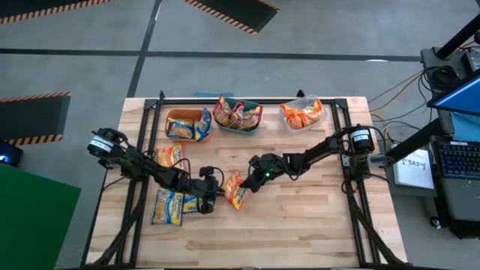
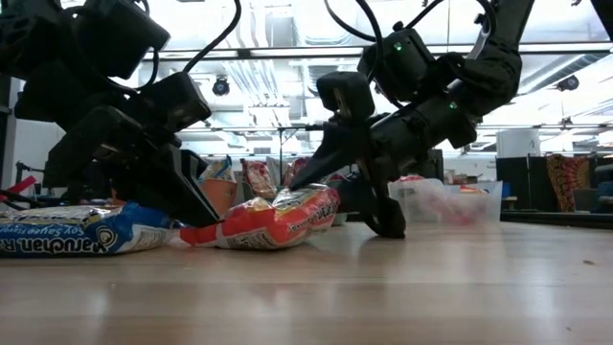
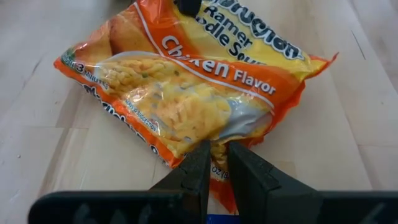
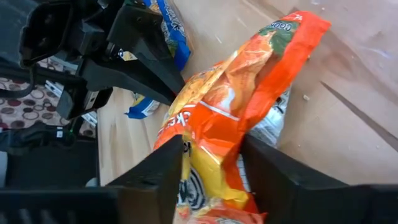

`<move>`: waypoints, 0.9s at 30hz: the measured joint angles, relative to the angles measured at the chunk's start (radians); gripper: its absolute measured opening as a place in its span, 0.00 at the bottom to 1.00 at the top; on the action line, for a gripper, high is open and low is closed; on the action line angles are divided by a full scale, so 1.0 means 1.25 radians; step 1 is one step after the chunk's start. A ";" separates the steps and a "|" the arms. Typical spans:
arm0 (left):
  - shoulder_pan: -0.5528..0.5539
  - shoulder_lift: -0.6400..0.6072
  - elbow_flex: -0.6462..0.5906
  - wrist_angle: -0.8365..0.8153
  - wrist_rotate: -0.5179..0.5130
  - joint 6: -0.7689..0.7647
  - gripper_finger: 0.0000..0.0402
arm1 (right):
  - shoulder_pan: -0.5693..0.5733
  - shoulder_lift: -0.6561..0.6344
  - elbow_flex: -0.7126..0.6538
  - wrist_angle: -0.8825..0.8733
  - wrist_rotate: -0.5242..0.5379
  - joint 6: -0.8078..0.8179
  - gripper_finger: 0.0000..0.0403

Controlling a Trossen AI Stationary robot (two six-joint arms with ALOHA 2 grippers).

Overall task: Sort Maruchan noodles
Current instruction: Put the orange noodle pack into the transparent bin

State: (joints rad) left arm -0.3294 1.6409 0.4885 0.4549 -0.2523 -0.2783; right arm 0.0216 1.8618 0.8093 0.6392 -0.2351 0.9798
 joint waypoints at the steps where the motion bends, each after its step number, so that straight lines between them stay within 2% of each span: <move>1: 0.000 0.000 0.000 0.000 0.000 0.000 0.10 | 0.000 0.000 0.000 0.000 0.003 -0.003 0.34; 11: -0.002 -0.013 -0.001 -0.004 -0.002 0.000 0.10 | -0.001 -0.004 0.000 -0.003 0.011 -0.019 0.04; 18: -0.002 -0.120 -0.001 -0.038 -0.002 0.067 0.10 | -0.007 -0.045 -0.002 -0.019 -0.001 -0.067 0.03; 22: -0.002 -0.231 -0.001 -0.102 -0.002 0.121 0.10 | -0.018 -0.113 -0.003 -0.098 0.000 -0.110 0.03; 27: -0.002 -0.371 -0.001 -0.107 -0.002 0.223 0.10 | -0.044 -0.238 -0.004 -0.228 0.027 -0.172 0.03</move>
State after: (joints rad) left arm -0.3321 1.1774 0.4878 0.3210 -0.2550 0.0000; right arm -0.0336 1.5643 0.8048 0.3542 -0.2014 0.7654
